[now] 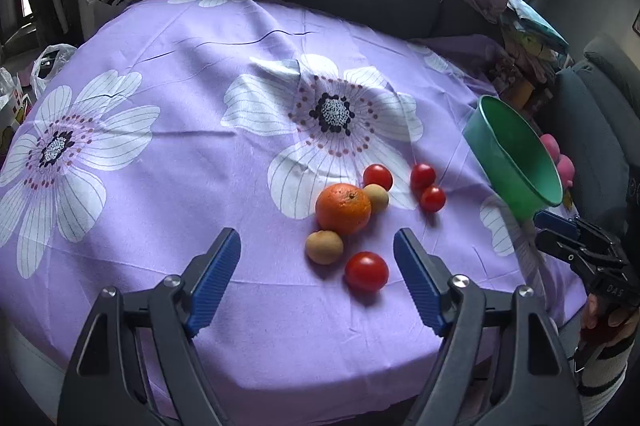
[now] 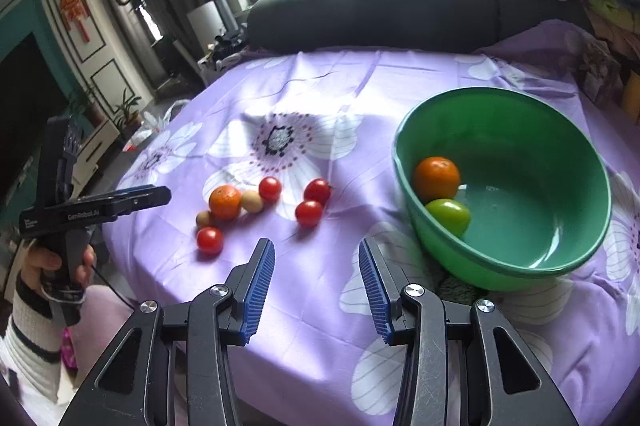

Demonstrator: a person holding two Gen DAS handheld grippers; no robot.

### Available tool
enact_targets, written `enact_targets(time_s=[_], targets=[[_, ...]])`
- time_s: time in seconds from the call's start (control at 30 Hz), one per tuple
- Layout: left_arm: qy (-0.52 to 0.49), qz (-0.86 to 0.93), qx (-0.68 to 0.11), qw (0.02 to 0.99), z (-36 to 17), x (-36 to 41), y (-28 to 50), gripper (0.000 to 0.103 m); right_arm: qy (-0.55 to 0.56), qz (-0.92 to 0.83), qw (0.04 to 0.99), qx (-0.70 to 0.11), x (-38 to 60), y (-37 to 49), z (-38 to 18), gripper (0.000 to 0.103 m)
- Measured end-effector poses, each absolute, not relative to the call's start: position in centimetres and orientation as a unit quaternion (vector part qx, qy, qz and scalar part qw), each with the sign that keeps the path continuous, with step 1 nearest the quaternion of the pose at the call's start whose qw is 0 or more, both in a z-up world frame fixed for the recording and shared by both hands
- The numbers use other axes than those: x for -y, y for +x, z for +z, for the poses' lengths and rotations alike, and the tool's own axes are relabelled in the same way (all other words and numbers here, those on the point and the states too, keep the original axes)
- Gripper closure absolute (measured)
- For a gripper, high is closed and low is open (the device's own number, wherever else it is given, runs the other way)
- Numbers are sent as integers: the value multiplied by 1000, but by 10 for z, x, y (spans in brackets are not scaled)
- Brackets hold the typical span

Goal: Organize fruits
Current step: 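Withdraw both grippers from the bowl toward the remaining fruit, then grasp a small tan fruit with the left gripper while the right gripper grasps a red tomato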

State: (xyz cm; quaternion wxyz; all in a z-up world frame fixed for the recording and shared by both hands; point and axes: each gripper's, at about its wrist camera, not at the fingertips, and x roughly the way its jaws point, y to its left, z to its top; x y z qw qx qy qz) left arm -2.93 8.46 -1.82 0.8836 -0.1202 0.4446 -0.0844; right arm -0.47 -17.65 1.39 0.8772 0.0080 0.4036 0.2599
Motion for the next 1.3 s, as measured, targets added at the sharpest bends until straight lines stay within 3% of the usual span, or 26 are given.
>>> enact_targets(time_s=[0.47, 0.57, 0.87, 1.07, 1.2, 1.3], targets=[[3, -106, -466, 878, -43, -76, -22, 48, -81, 344, 826, -439, 76, -11, -23, 59], [31, -121, -474, 871, -47, -68, -17, 49, -92, 354, 818, -444, 63, -7, -28, 59], [30, -163, -498, 851, -58, -62, 2, 59, -115, 353, 807, -460, 39, 9, -43, 59], [14, -181, -505, 844, -62, -57, 7, 78, -124, 361, 799, -465, 29, 16, -47, 59], [6, -179, -503, 845, -62, -58, 7, 77, -117, 364, 798, -466, 29, 19, -48, 60], [-6, -179, -503, 845, -63, -61, 5, 77, -109, 372, 794, -469, 28, 21, -51, 70]])
